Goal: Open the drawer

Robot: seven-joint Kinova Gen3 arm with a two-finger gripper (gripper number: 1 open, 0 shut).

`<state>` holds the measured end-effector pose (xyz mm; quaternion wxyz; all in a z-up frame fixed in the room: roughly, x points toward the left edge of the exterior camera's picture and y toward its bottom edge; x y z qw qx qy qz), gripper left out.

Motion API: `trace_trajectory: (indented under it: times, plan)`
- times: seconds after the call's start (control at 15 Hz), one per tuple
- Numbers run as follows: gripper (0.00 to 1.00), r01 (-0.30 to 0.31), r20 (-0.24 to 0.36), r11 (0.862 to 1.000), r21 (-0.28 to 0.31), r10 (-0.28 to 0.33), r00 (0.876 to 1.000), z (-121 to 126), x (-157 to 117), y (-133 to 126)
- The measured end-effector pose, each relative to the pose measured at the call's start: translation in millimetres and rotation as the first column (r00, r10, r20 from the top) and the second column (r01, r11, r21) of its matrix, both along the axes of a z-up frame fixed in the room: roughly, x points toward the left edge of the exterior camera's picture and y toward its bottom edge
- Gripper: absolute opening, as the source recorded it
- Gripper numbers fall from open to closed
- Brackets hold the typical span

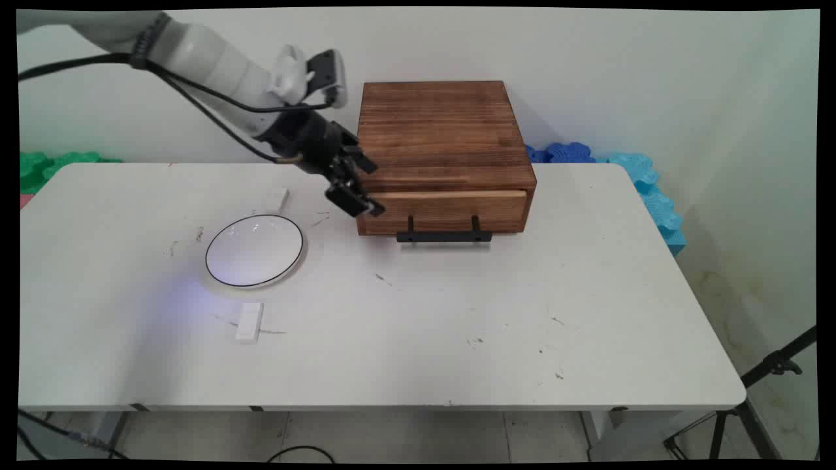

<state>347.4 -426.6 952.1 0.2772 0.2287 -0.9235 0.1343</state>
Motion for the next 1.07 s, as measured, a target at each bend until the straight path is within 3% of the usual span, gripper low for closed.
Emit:
trace_trajectory:
  times: [0.53, 1.07]
  plan:
    - [1.00, 0.006, 0.020, 1.000, -0.008, -0.006, 1.000, -19.9, -57.9, -16.7]
    - [1.00, 0.000, 0.038, 1.000, -0.004, 0.000, 0.999, -47.8, -88.4, -27.4]
